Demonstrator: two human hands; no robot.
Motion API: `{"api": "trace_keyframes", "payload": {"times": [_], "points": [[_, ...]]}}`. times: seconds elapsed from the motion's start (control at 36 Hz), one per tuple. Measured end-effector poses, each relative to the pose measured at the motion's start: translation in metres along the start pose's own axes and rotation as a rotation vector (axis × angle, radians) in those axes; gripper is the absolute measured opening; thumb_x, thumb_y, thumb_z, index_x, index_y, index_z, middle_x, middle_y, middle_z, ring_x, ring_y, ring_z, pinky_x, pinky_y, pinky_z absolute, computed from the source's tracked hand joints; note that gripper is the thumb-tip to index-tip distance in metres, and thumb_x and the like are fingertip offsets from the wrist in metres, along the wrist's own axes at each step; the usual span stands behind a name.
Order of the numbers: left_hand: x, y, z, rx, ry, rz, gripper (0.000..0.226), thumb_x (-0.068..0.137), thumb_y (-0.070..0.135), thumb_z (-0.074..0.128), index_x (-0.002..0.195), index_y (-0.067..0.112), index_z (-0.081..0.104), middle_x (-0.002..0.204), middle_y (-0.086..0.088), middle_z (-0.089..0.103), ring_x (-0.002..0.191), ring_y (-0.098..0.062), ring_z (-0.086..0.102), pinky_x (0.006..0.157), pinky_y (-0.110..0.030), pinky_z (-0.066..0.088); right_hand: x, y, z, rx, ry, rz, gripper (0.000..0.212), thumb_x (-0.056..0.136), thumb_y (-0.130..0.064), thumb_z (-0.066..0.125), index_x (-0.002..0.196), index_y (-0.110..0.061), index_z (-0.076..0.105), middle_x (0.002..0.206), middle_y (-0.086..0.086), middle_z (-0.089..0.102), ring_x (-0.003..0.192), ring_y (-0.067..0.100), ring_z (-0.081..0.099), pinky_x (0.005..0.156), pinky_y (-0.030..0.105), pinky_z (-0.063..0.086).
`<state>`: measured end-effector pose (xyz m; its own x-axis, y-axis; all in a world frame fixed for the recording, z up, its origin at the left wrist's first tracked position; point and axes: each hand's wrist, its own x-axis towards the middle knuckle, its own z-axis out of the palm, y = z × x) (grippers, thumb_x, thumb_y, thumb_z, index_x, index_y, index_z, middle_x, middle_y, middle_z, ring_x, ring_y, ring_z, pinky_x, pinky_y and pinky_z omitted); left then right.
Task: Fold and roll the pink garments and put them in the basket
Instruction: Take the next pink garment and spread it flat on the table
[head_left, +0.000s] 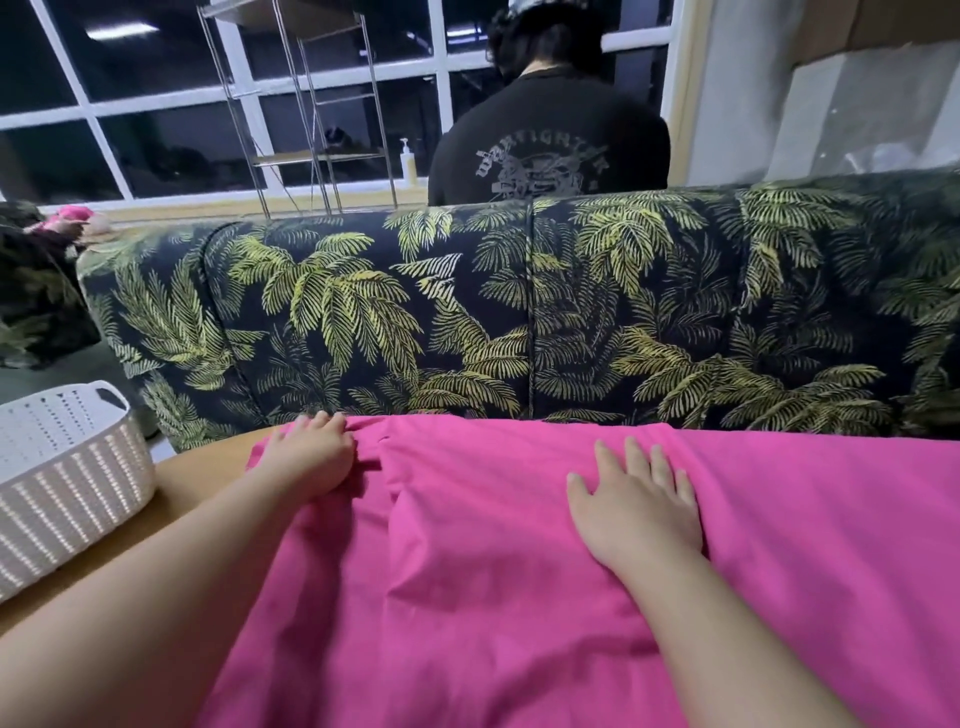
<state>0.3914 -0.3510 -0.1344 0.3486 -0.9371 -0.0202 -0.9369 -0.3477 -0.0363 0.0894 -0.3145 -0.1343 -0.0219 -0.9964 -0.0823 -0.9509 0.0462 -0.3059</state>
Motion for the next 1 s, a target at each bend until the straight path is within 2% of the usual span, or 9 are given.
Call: {"api": "trace_keyframes", "payload": {"times": [0.11, 0.19, 0.31, 0.36, 0.42, 0.5, 0.61, 0.72, 1.0], "points": [[-0.016, 0.047, -0.011, -0.046, 0.047, 0.167, 0.033, 0.094, 0.020, 0.037, 0.116, 0.011, 0.060, 0.133, -0.007, 0.053, 0.127, -0.024, 0.043, 0.108, -0.040, 0.025, -0.003, -0.010, 0.000, 0.003, 0.018, -0.061, 0.064, 0.098, -0.049, 0.030, 0.154, -0.023, 0.012, 0.162, 0.006, 0.001, 0.148, 0.025, -0.006, 0.119, 0.044, -0.004], [-0.023, 0.070, -0.011, -0.156, 0.029, 0.228, 0.023, 0.091, 0.021, 0.044, 0.098, 0.009, 0.063, 0.116, -0.013, 0.062, 0.106, -0.029, 0.057, 0.093, -0.035, 0.038, -0.007, -0.020, 0.004, -0.012, 0.000, -0.202, 0.063, 0.099, -0.049, 0.033, 0.154, -0.024, 0.014, 0.162, 0.004, 0.002, 0.149, 0.023, -0.007, 0.119, 0.044, -0.004], [-0.027, 0.092, -0.013, -0.414, -0.008, 0.314, 0.023, 0.093, 0.022, 0.049, 0.093, 0.003, 0.061, 0.105, -0.017, 0.067, 0.100, -0.031, 0.062, 0.070, -0.029, 0.038, -0.008, -0.024, 0.009, -0.020, -0.051, -0.276, 0.062, 0.099, -0.051, 0.029, 0.154, -0.027, 0.013, 0.162, 0.000, 0.003, 0.149, 0.018, -0.004, 0.119, 0.043, -0.004], [-0.026, 0.096, -0.009, -0.407, -0.075, 0.376, 0.048, 0.095, 0.043, 0.039, 0.115, 0.004, 0.059, 0.129, -0.014, 0.058, 0.120, -0.028, 0.053, 0.086, -0.025, 0.039, -0.008, -0.024, 0.009, -0.033, -0.051, -0.280, 0.062, 0.099, -0.052, 0.028, 0.154, -0.028, 0.012, 0.162, -0.001, 0.002, 0.149, 0.018, -0.004, 0.119, 0.043, -0.004], [-0.024, 0.097, -0.002, -0.169, -0.119, 0.407, 0.066, 0.096, 0.057, 0.027, 0.147, 0.016, 0.032, 0.158, -0.002, 0.024, 0.144, -0.028, 0.022, 0.114, -0.040, 0.023, -0.008, -0.022, 0.007, -0.040, -0.049, -0.281, 0.062, 0.099, -0.053, 0.027, 0.154, -0.029, 0.012, 0.162, -0.002, 0.002, 0.149, 0.017, -0.004, 0.119, 0.043, -0.004], [-0.020, 0.085, 0.005, 0.003, -0.068, 0.344, 0.059, 0.101, 0.051, 0.024, 0.153, 0.029, 0.006, 0.162, 0.001, -0.001, 0.148, -0.028, 0.001, 0.116, -0.049, 0.008, -0.007, -0.022, 0.007, -0.053, -0.062, -0.279, 0.062, 0.098, -0.055, 0.027, 0.153, -0.031, 0.012, 0.162, -0.003, 0.003, 0.149, 0.016, -0.003, 0.119, 0.044, -0.002], [-0.011, 0.065, 0.008, -0.105, -0.008, 0.251, 0.064, 0.101, 0.045, 0.028, 0.154, 0.023, 0.001, 0.162, 0.001, 0.004, 0.149, -0.022, 0.003, 0.118, -0.045, 0.007, -0.003, -0.015, -0.001, -0.095, -0.117, -0.214, 0.064, 0.098, -0.057, 0.029, 0.153, -0.030, 0.014, 0.162, -0.002, 0.003, 0.149, 0.019, -0.001, 0.118, 0.047, 0.001], [-0.005, 0.044, 0.013, -0.108, 0.019, 0.185, 0.064, 0.099, 0.042, 0.027, 0.154, 0.014, 0.008, 0.162, 0.000, 0.007, 0.148, -0.019, 0.005, 0.119, -0.042, 0.008, 0.002, -0.005, -0.009, -0.142, -0.113, -0.109, 0.067, 0.096, -0.060, 0.029, 0.153, -0.031, 0.014, 0.162, 0.001, 0.003, 0.149, 0.024, -0.001, 0.118, 0.048, 0.002], [-0.017, -0.012, 0.013, -0.080, 0.013, 0.104, 0.071, 0.096, 0.061, 0.024, 0.151, 0.016, 0.020, 0.161, -0.001, 0.011, 0.148, -0.018, 0.008, 0.117, -0.047, 0.010, 0.007, 0.019, -0.004, -0.091, -0.040, -0.019, 0.067, 0.094, -0.066, 0.020, 0.153, -0.037, 0.008, 0.162, -0.006, -0.003, 0.149, 0.020, -0.007, 0.118, 0.042, -0.004]]}}
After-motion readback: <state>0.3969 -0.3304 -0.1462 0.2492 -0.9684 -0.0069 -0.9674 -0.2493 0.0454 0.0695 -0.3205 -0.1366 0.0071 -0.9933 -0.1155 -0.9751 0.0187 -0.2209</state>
